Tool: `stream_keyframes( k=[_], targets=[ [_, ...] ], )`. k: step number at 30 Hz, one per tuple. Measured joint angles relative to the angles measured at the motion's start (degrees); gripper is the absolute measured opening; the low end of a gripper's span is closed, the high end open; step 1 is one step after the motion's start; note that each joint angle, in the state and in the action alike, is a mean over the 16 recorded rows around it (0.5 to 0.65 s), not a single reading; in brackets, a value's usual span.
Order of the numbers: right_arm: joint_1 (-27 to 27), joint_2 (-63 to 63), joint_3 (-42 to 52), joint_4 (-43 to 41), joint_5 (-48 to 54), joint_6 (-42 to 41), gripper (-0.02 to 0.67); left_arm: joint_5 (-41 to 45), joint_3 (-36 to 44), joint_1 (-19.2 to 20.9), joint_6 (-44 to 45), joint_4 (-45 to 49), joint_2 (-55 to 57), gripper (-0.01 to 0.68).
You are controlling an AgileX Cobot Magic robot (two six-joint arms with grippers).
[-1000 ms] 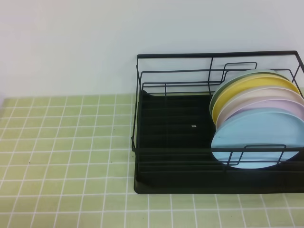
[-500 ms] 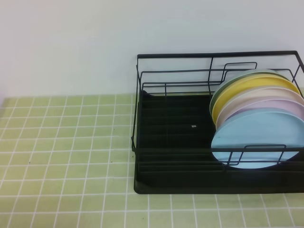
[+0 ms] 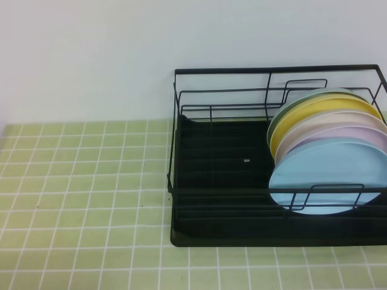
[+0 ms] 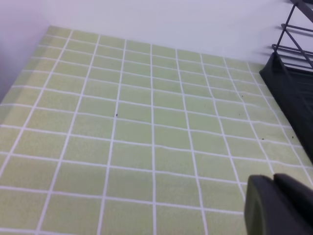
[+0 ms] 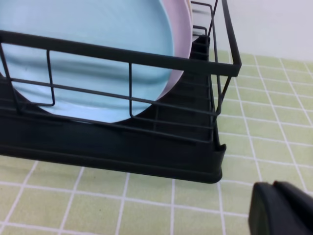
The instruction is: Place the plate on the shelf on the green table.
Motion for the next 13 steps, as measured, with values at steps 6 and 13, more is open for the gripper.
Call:
stream_keyframes(
  k=[6, 13],
  targets=[
    [0.00, 0.00, 0.00, 0.00, 0.04, 0.00, -0.004, 0.00, 0.00, 0.00, 0.00, 0.00, 0.00, 0.000],
    [0.00, 0.00, 0.00, 0.00, 0.08, 0.00, -0.004, 0.00, 0.00, 0.00, 0.00, 0.00, 0.00, 0.000]
  ],
)
